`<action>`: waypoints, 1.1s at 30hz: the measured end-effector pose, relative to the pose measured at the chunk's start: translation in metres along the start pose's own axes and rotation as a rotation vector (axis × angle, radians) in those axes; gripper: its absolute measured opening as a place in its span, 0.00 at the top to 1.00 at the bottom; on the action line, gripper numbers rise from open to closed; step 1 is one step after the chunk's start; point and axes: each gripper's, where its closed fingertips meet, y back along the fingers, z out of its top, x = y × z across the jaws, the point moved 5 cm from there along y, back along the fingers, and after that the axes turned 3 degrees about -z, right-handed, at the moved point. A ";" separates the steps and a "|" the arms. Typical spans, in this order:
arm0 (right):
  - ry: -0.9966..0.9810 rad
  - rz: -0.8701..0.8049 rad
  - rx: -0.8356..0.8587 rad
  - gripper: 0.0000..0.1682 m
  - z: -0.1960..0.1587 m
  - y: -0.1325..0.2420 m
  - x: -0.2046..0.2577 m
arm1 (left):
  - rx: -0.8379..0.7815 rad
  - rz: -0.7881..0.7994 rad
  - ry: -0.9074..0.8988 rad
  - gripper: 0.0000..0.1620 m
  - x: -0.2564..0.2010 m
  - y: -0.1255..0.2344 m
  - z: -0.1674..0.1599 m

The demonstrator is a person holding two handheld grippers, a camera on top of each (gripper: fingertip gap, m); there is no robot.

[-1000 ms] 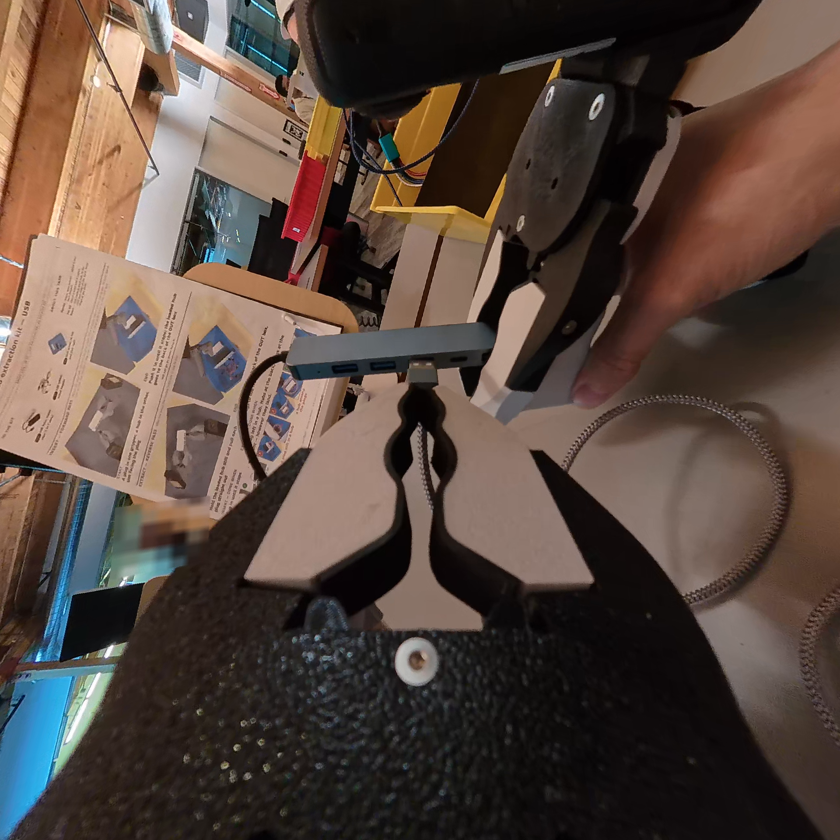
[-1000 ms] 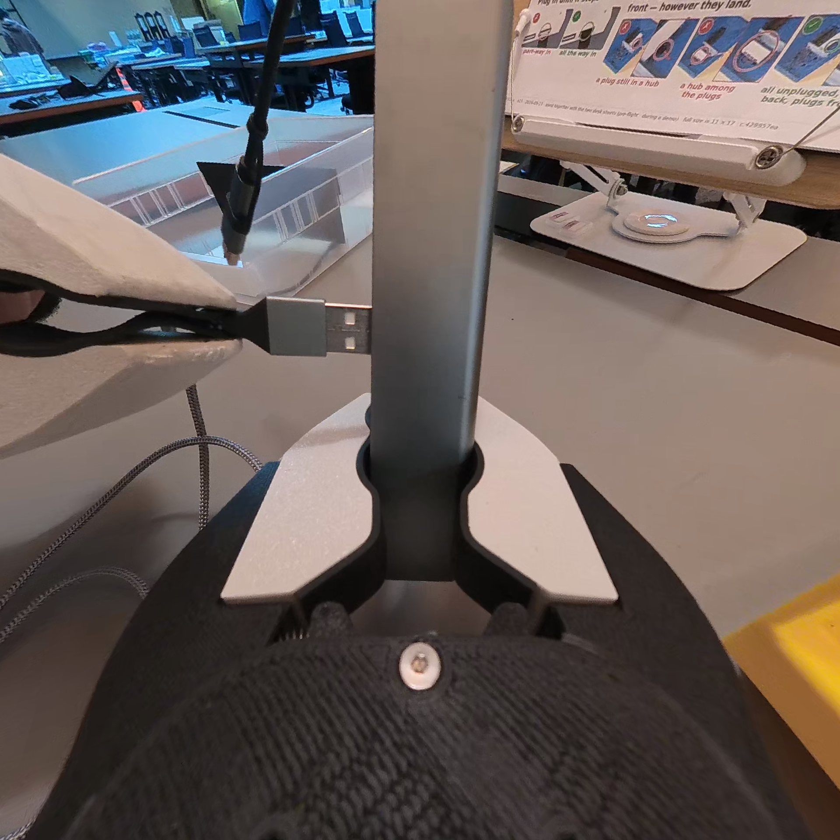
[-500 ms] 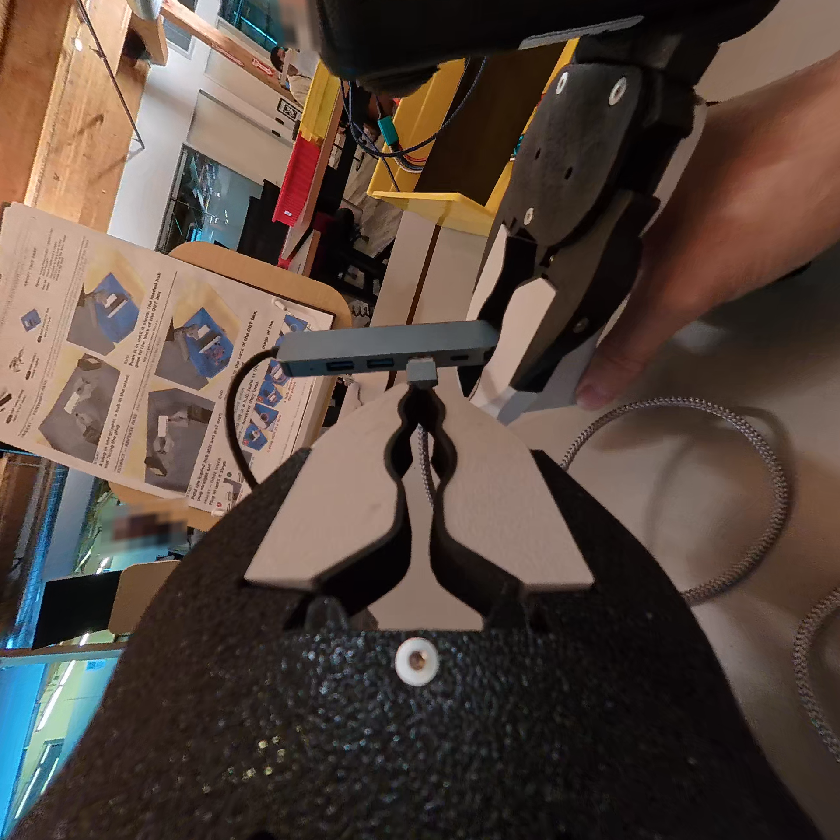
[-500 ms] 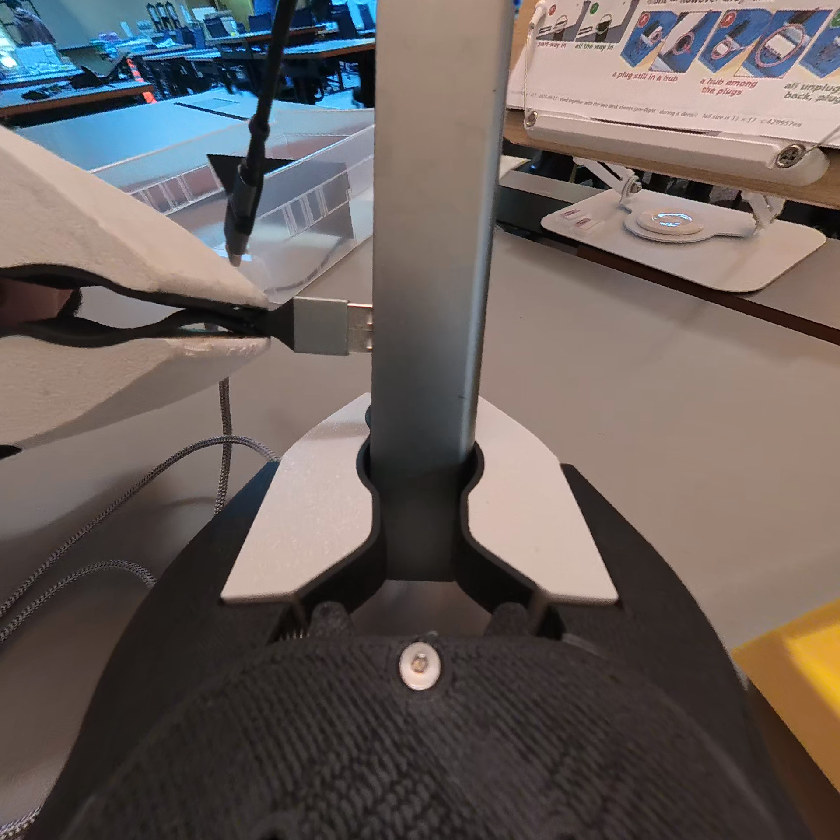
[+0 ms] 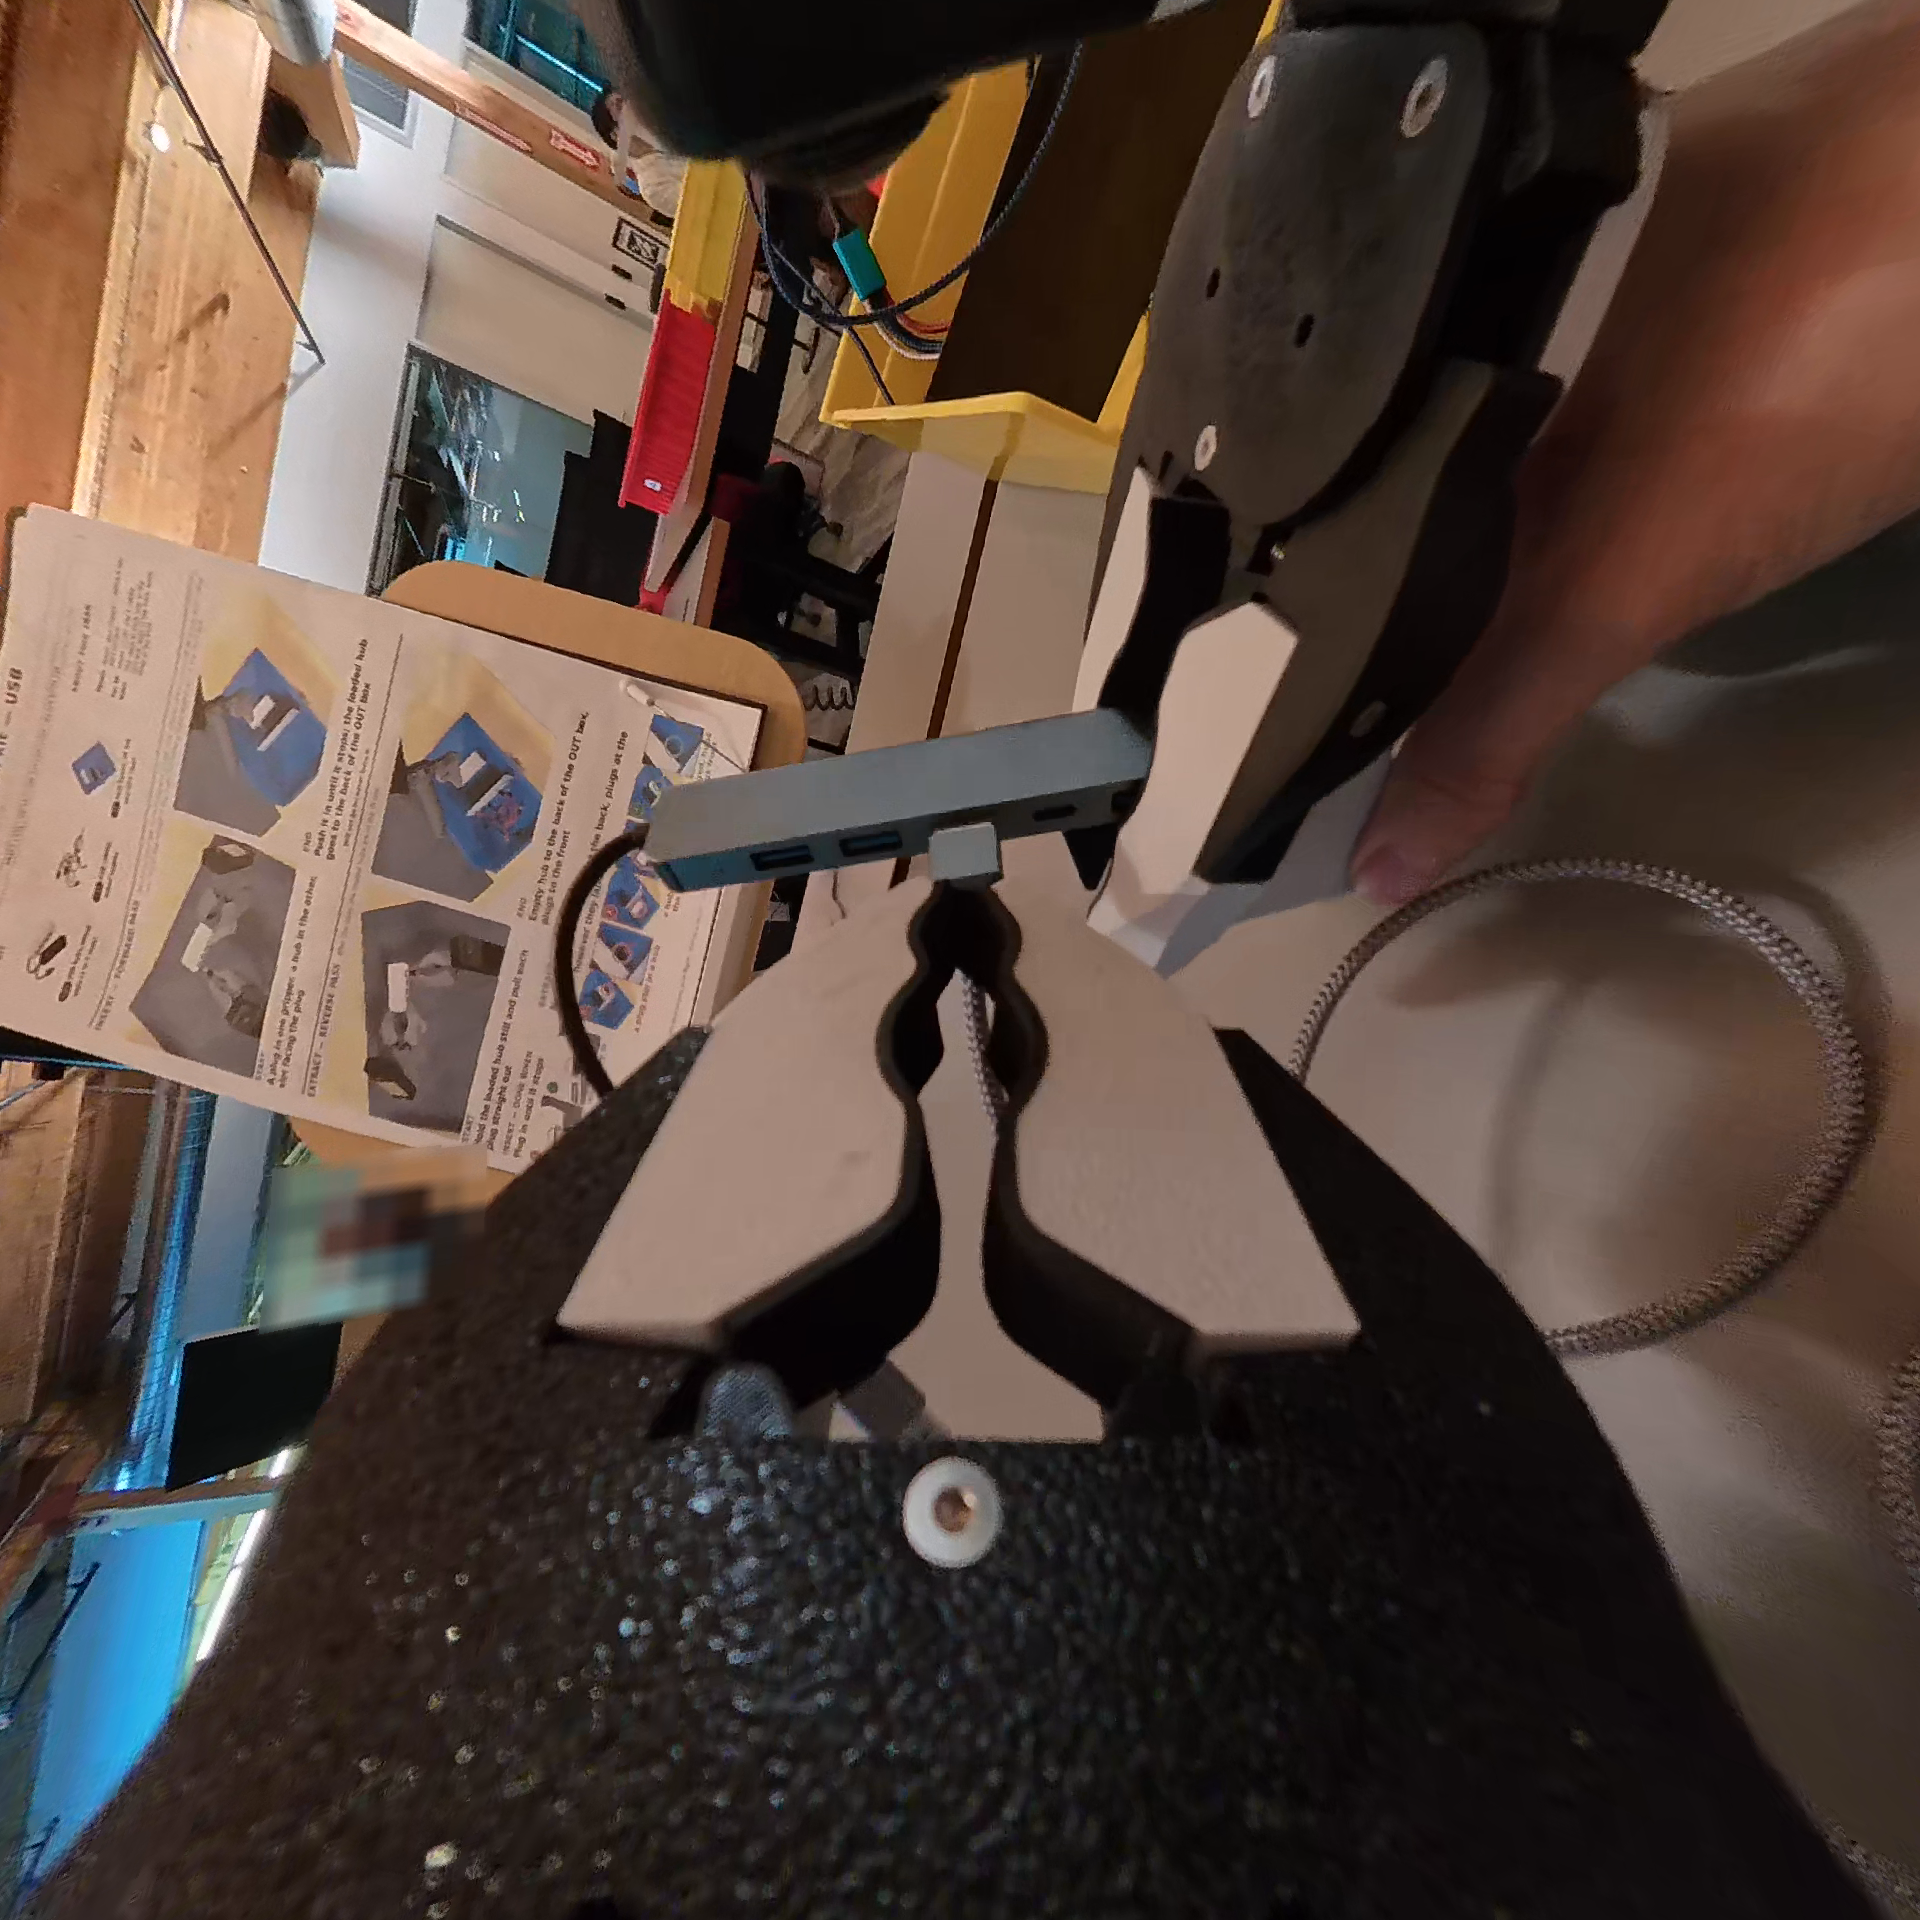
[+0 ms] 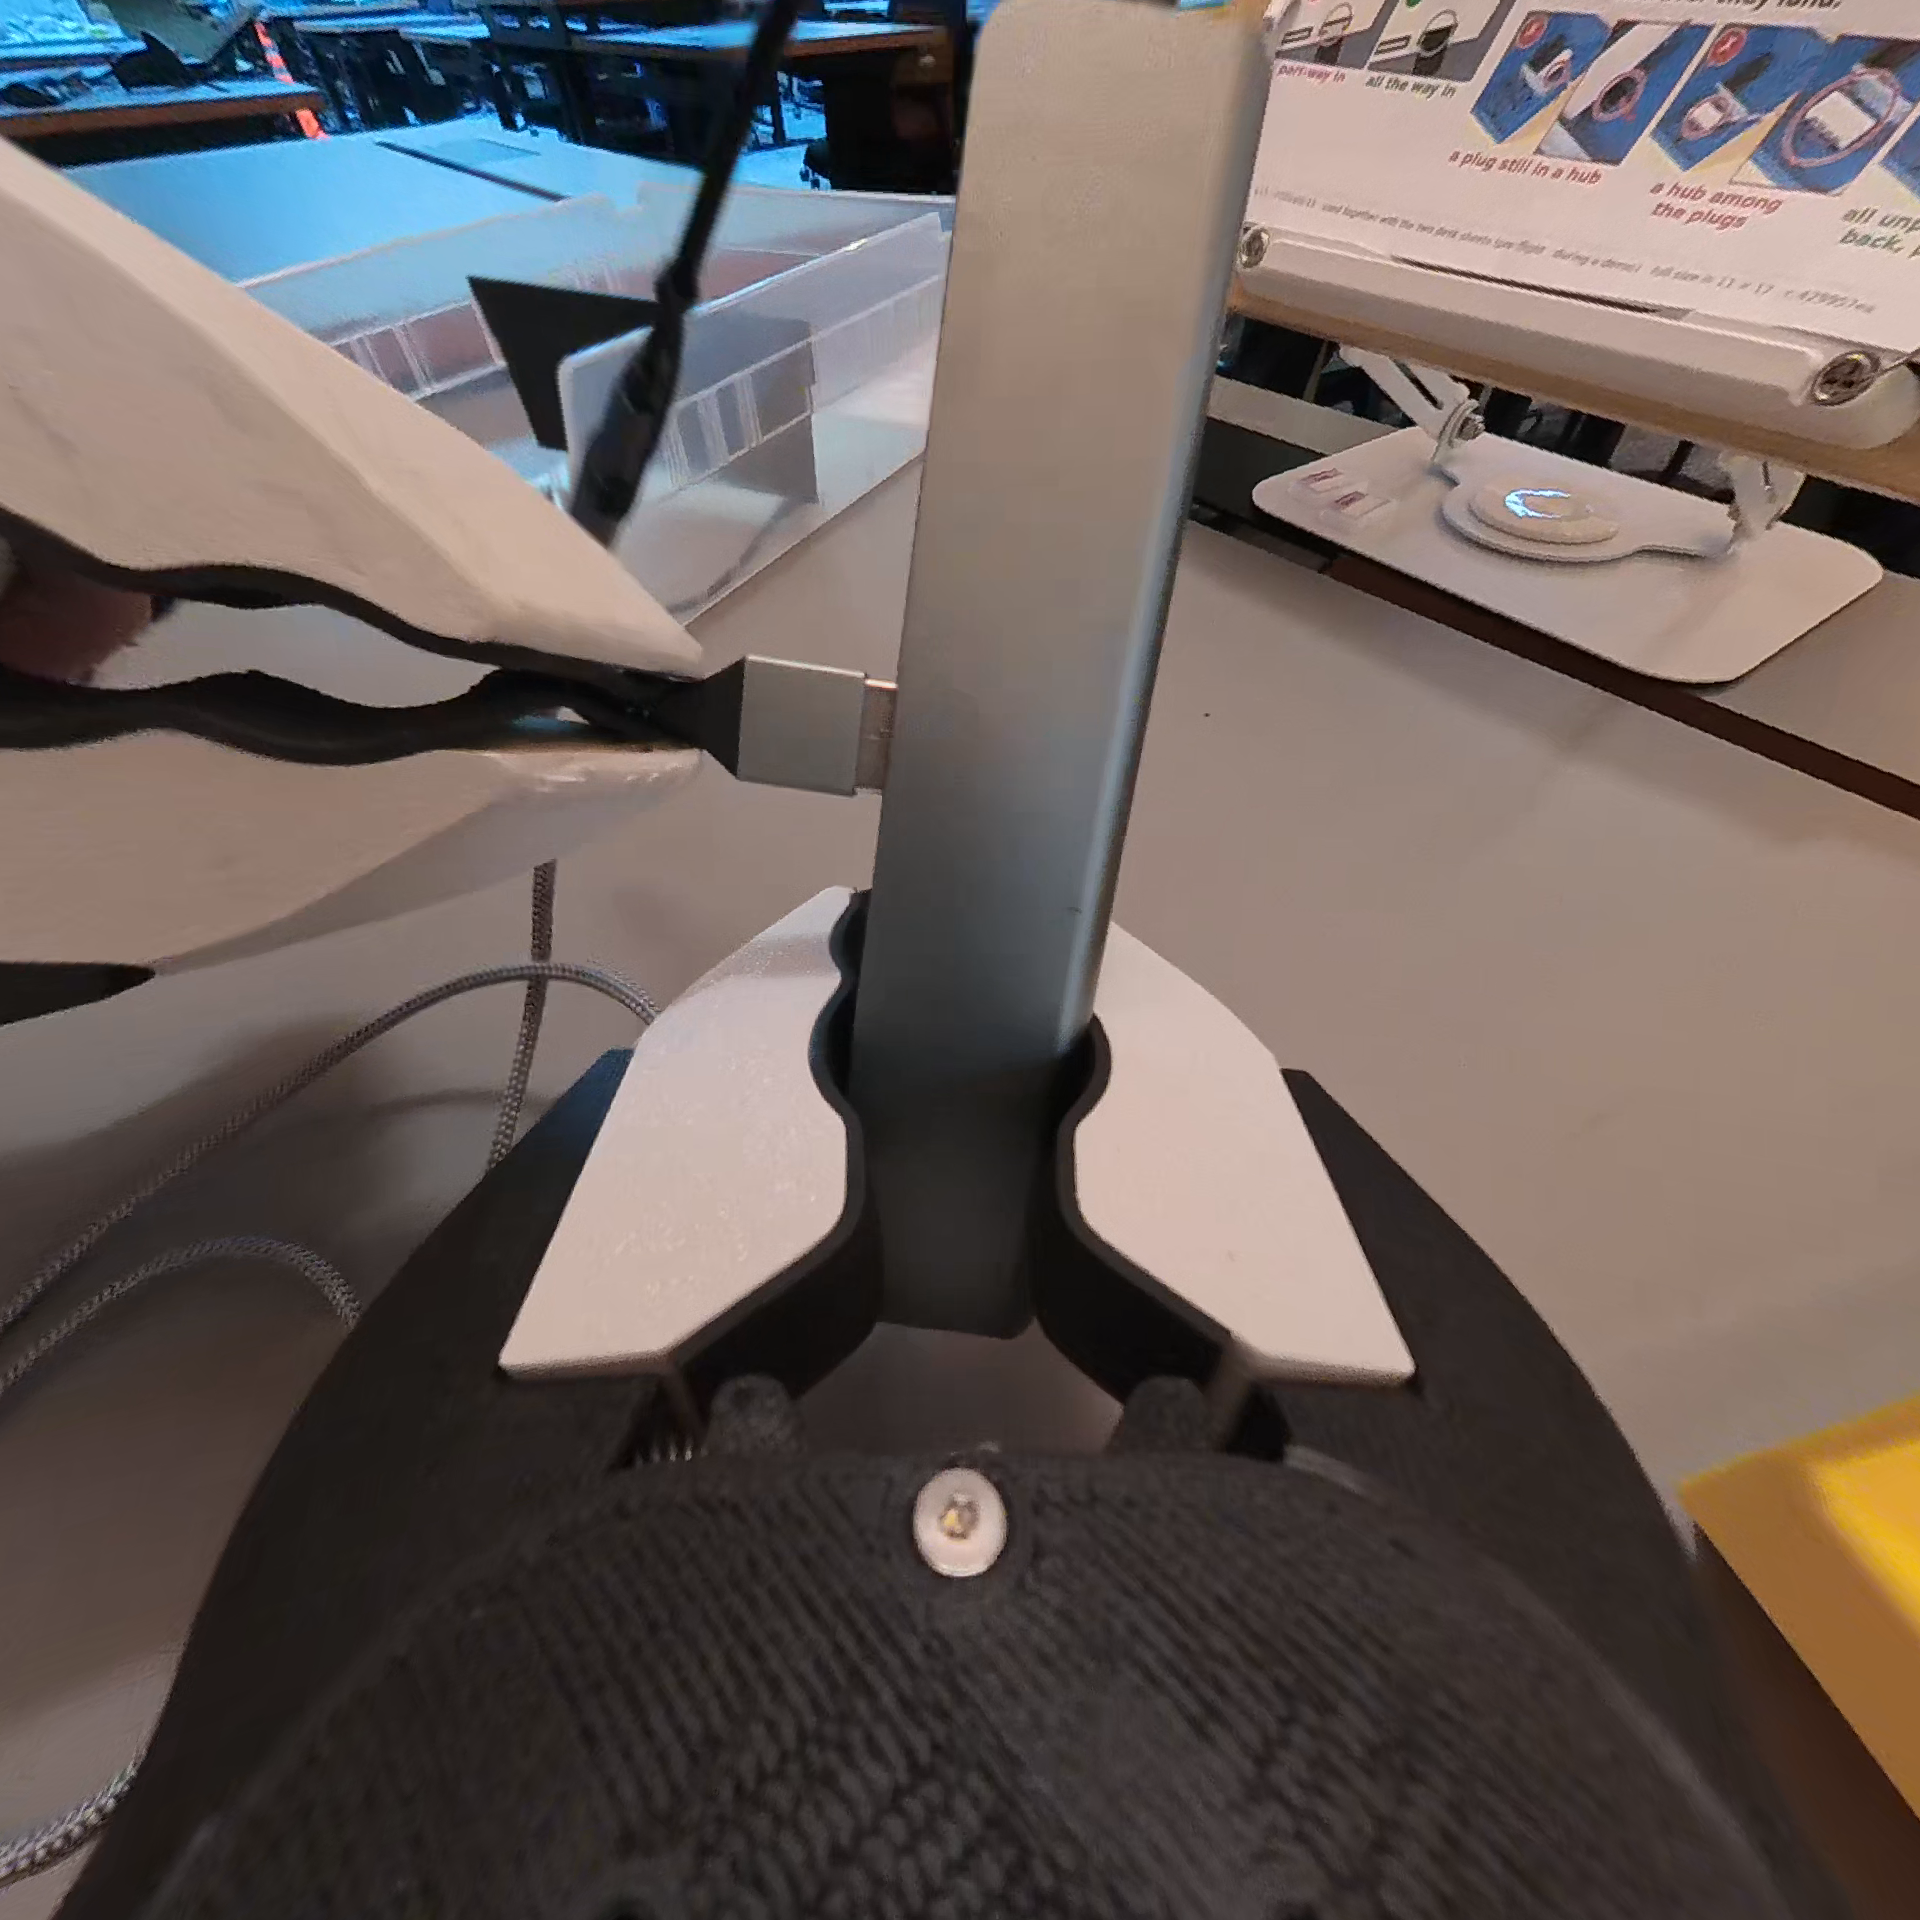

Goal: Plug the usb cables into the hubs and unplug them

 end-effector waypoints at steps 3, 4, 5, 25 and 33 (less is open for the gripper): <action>-0.003 -0.013 0.009 0.80 -0.001 0.000 -0.001 | -0.016 -0.011 0.030 0.98 0.000 -0.002 -0.002; -0.005 -0.018 0.007 0.80 -0.001 0.000 -0.001 | -0.020 -0.011 0.035 0.98 0.001 -0.003 -0.002; -0.010 -0.010 0.002 0.80 0.000 0.001 -0.001 | -0.039 -0.008 0.040 0.98 0.001 -0.002 0.000; -0.095 0.097 -0.047 0.80 0.003 0.005 -0.003 | -0.236 0.035 0.083 0.88 -0.002 -0.005 0.006; -0.112 0.118 -0.054 0.81 0.004 0.005 -0.004 | -0.258 0.029 0.076 0.83 -0.004 -0.007 0.008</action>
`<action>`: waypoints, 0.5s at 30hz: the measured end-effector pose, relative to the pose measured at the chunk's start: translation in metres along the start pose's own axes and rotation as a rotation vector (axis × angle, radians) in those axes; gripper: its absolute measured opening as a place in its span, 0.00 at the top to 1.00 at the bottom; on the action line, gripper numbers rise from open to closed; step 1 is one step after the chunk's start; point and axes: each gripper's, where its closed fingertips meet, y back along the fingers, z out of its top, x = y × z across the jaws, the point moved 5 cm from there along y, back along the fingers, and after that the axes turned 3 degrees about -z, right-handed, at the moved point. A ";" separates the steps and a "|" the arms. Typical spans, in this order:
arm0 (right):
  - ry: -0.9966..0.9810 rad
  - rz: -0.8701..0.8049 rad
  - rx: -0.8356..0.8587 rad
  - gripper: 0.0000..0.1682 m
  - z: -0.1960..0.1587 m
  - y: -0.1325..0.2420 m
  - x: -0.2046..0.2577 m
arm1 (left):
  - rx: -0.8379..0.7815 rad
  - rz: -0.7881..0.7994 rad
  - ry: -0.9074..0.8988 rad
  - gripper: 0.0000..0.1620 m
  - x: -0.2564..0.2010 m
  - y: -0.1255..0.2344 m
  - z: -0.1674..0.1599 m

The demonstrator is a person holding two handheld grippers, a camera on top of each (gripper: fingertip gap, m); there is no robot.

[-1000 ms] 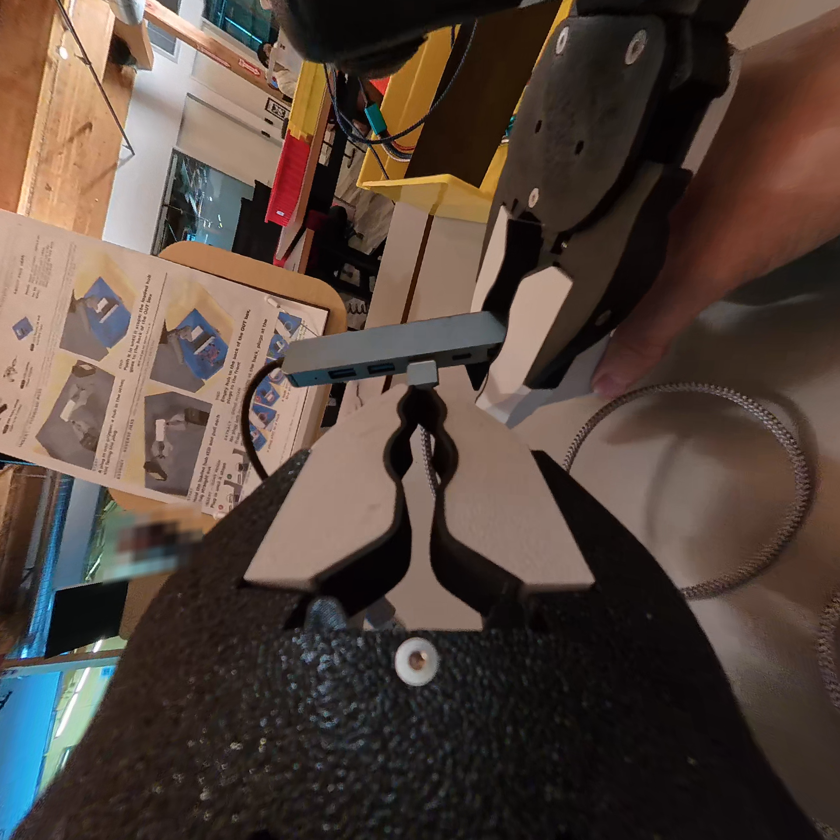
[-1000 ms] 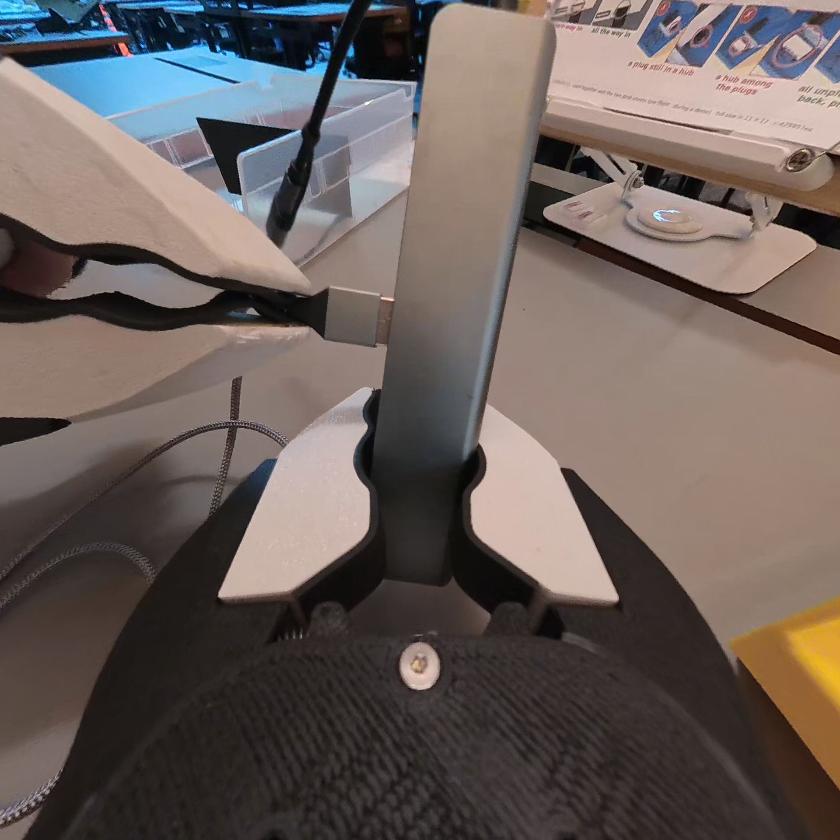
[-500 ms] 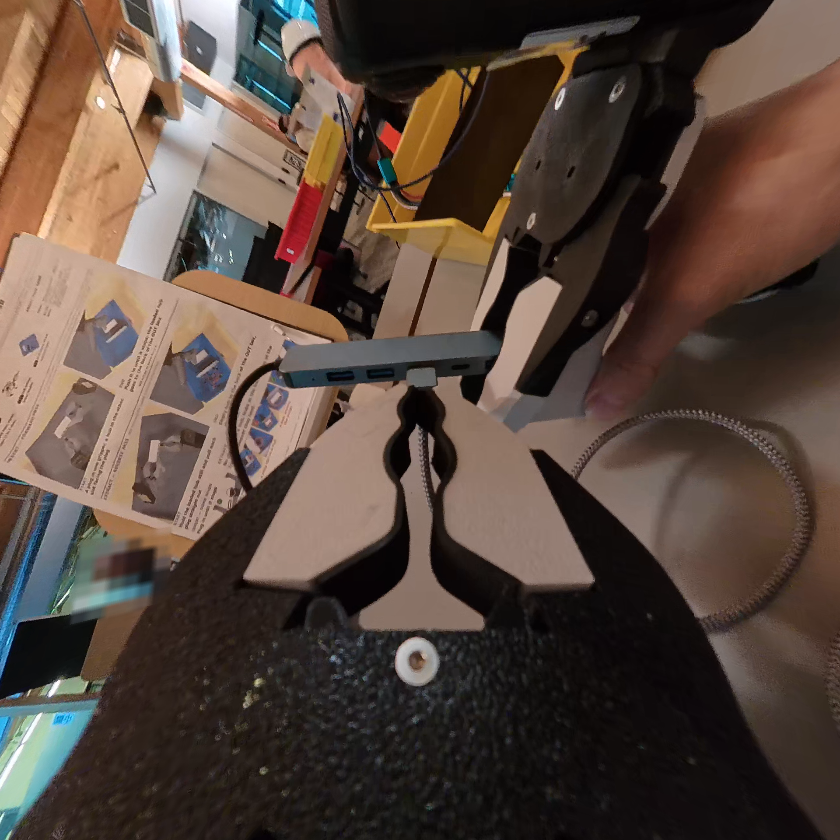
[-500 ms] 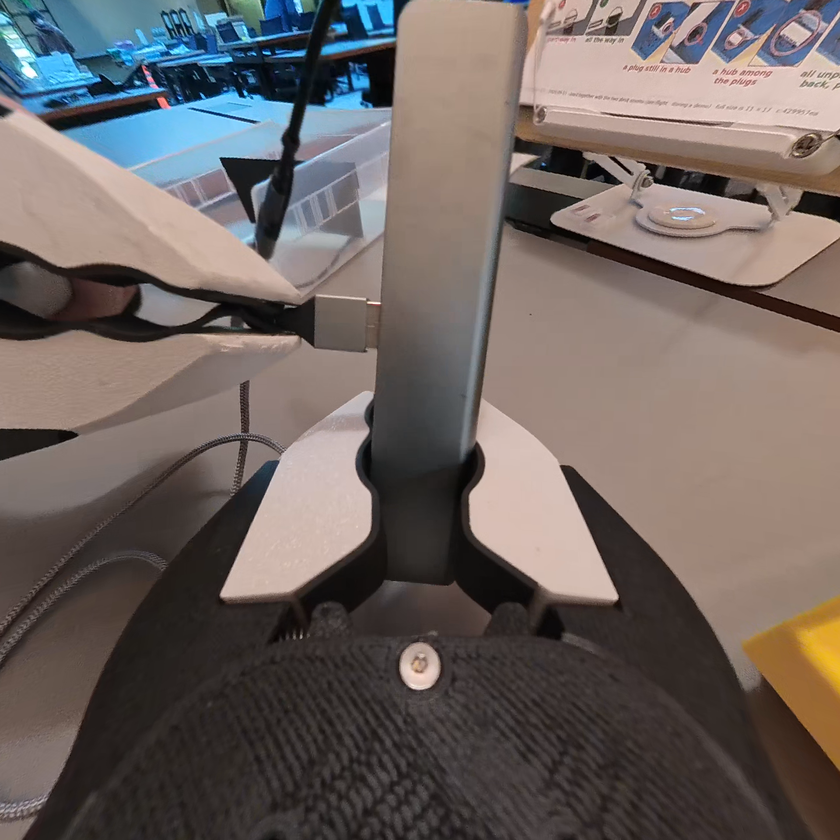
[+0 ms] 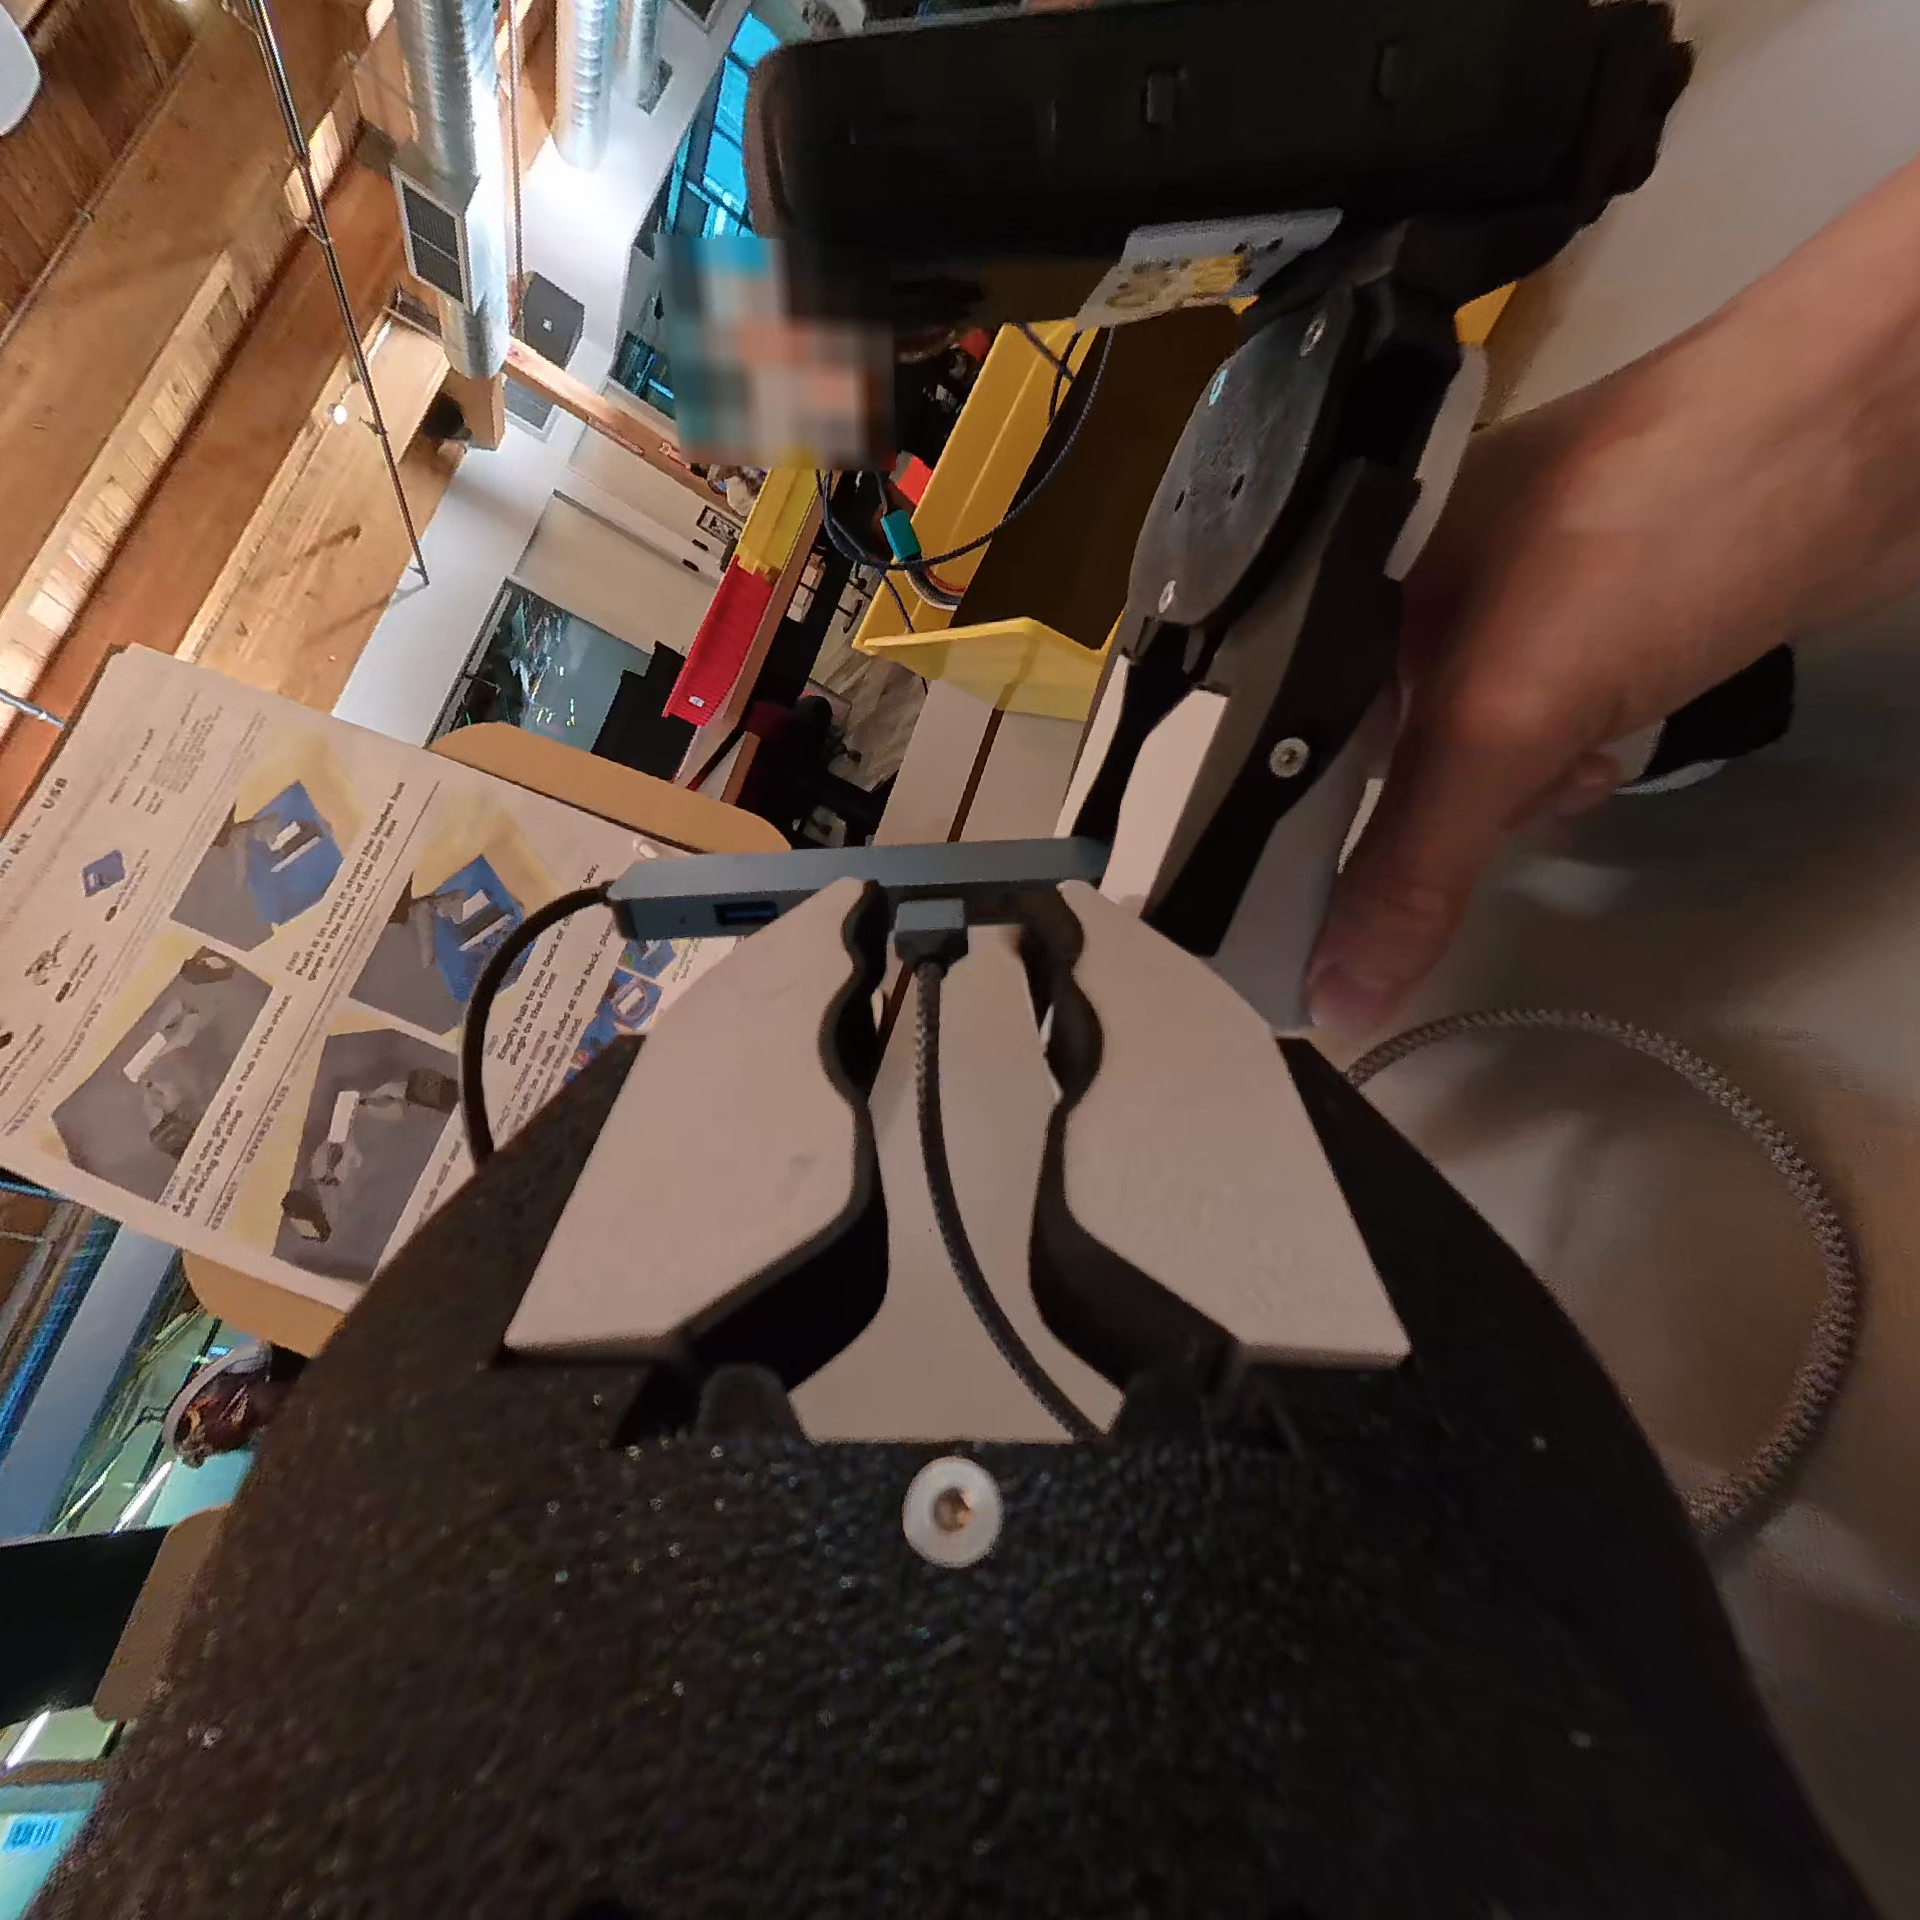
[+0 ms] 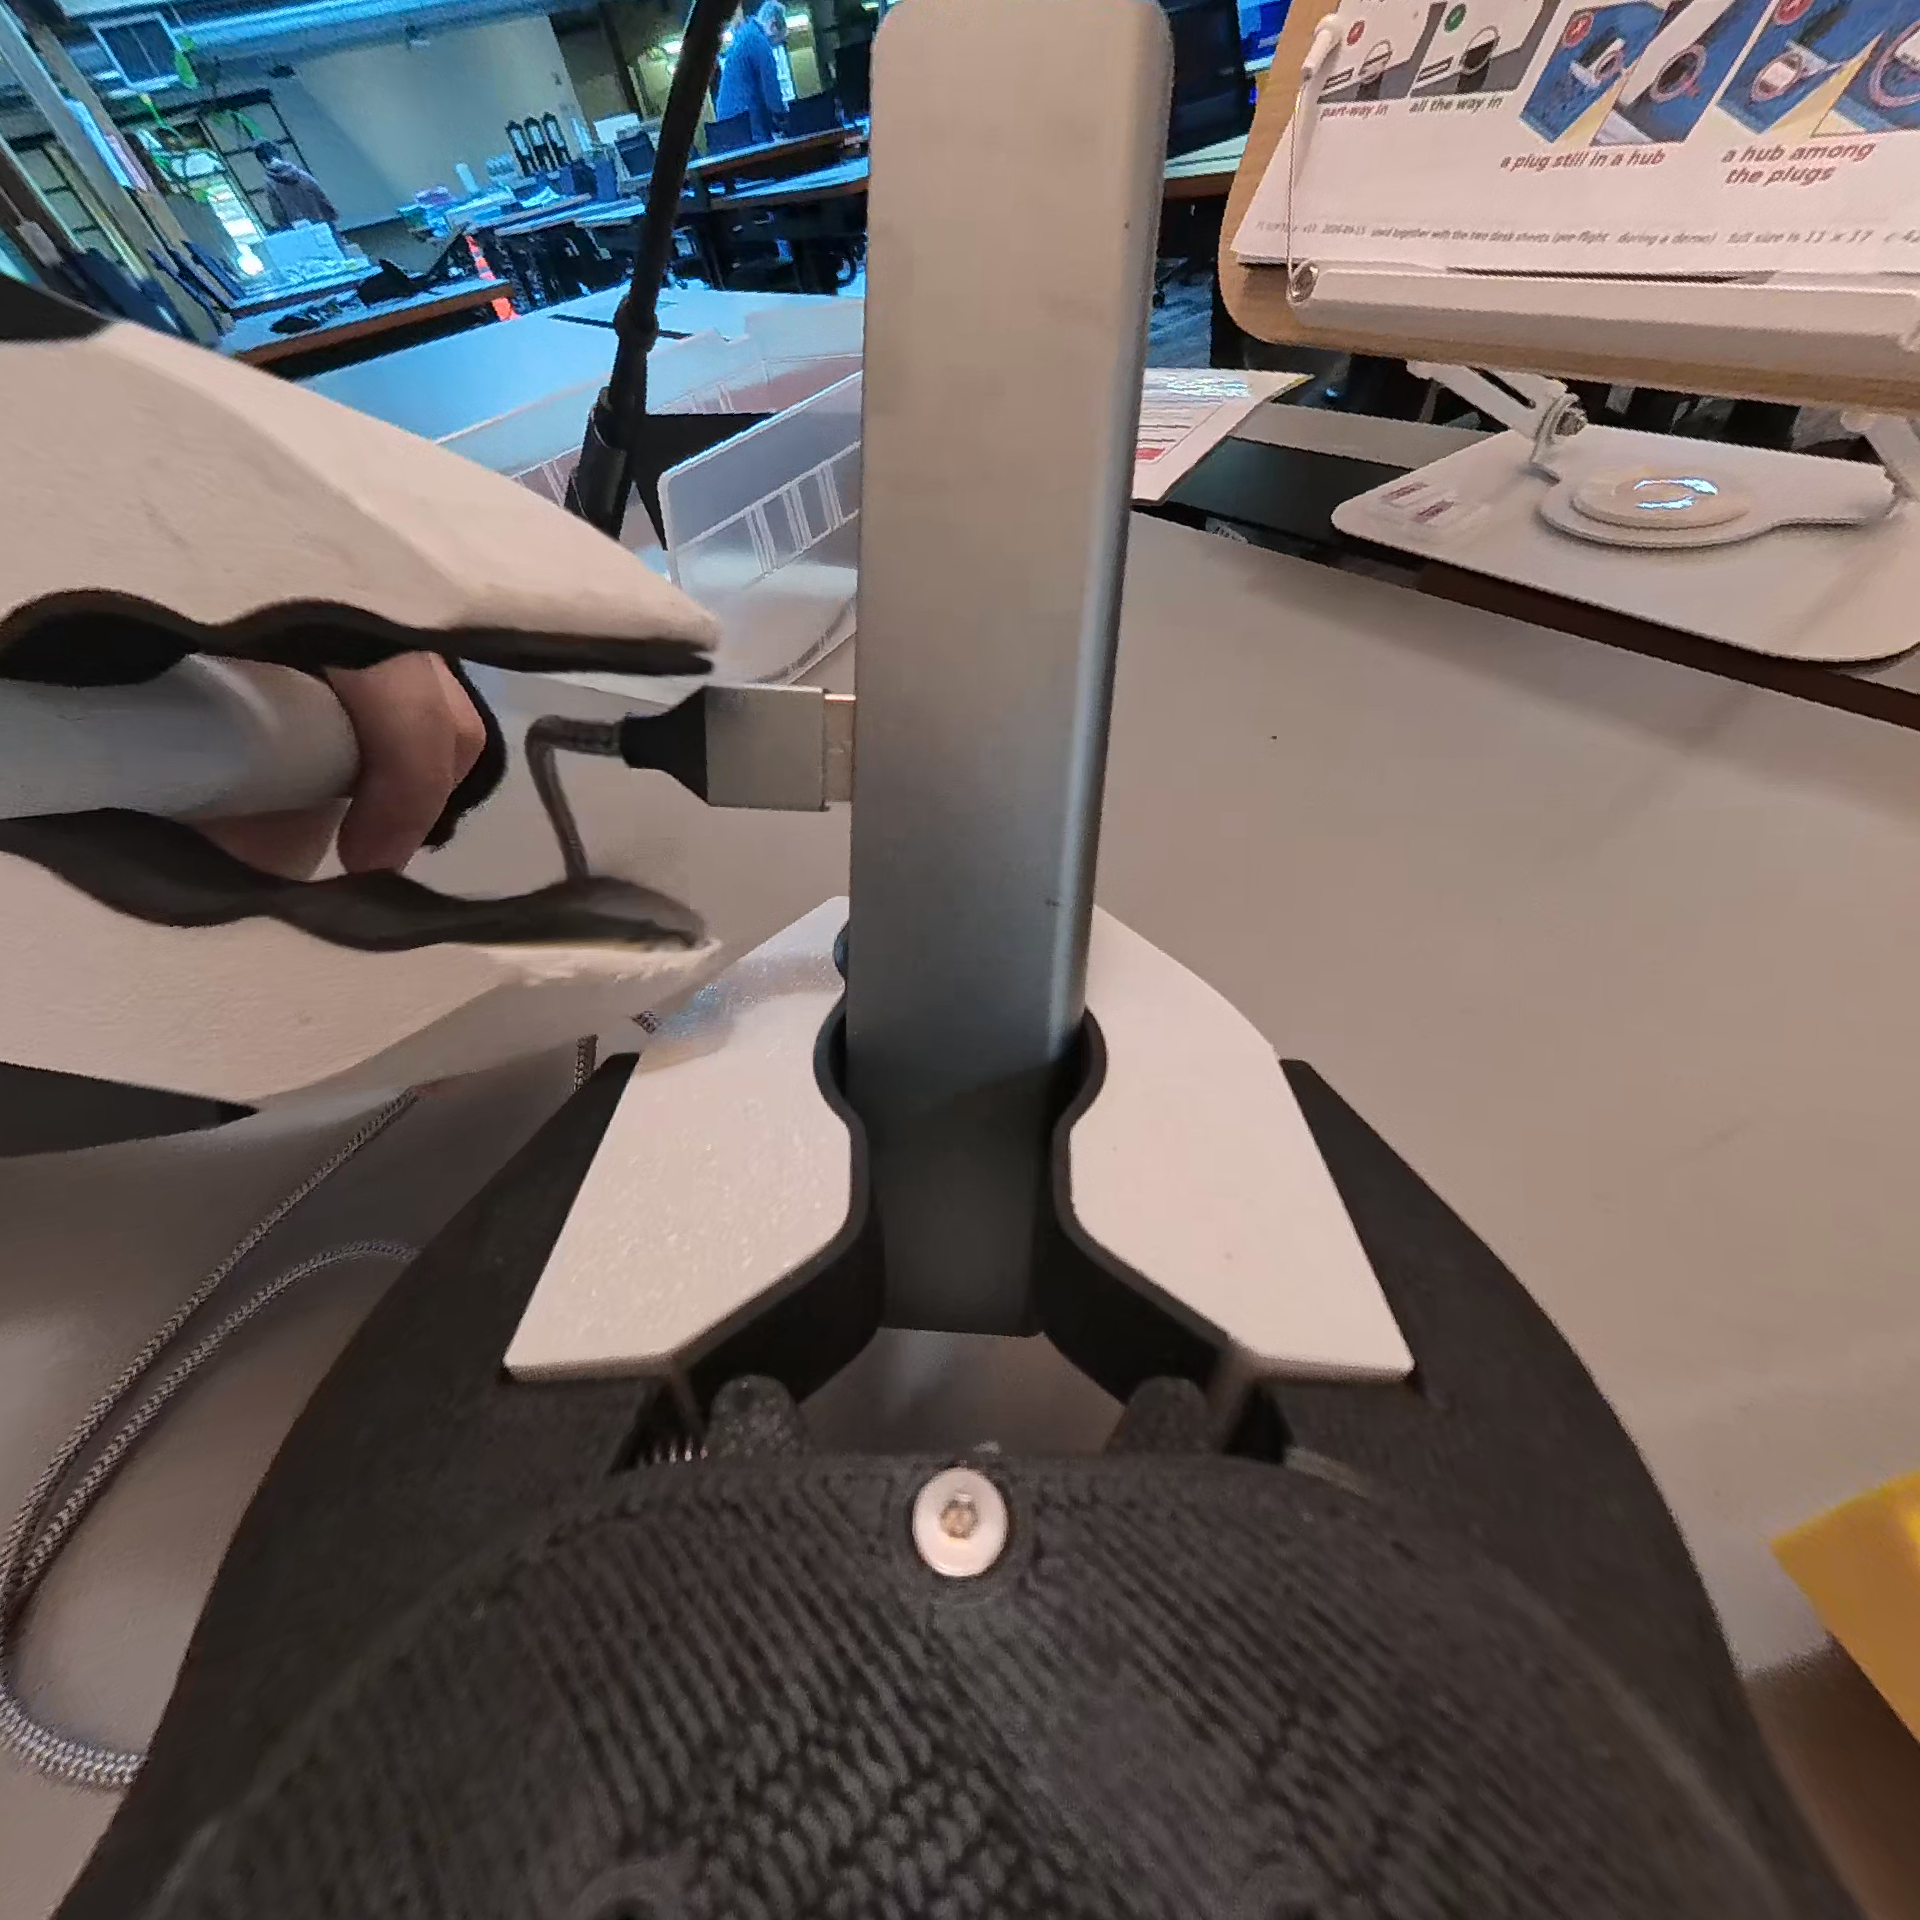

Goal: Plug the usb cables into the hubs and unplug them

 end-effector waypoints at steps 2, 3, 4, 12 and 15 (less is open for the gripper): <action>0.001 0.004 0.002 0.81 0.000 0.000 0.000 | -0.015 -0.010 -0.004 0.83 0.000 0.001 0.004; 0.006 0.006 0.006 0.81 0.000 -0.001 0.001 | -0.014 -0.011 -0.002 0.83 0.001 0.002 0.005; 0.013 0.006 0.010 0.81 -0.001 -0.001 0.002 | -0.010 -0.012 0.000 0.83 0.001 0.001 0.004; 0.013 0.013 0.002 0.81 0.000 -0.001 0.003 | 0.049 -0.019 0.073 0.92 0.005 0.000 -0.006; 0.018 0.015 0.004 0.81 0.000 -0.001 0.003 | 0.052 -0.019 0.063 0.92 0.005 0.000 -0.006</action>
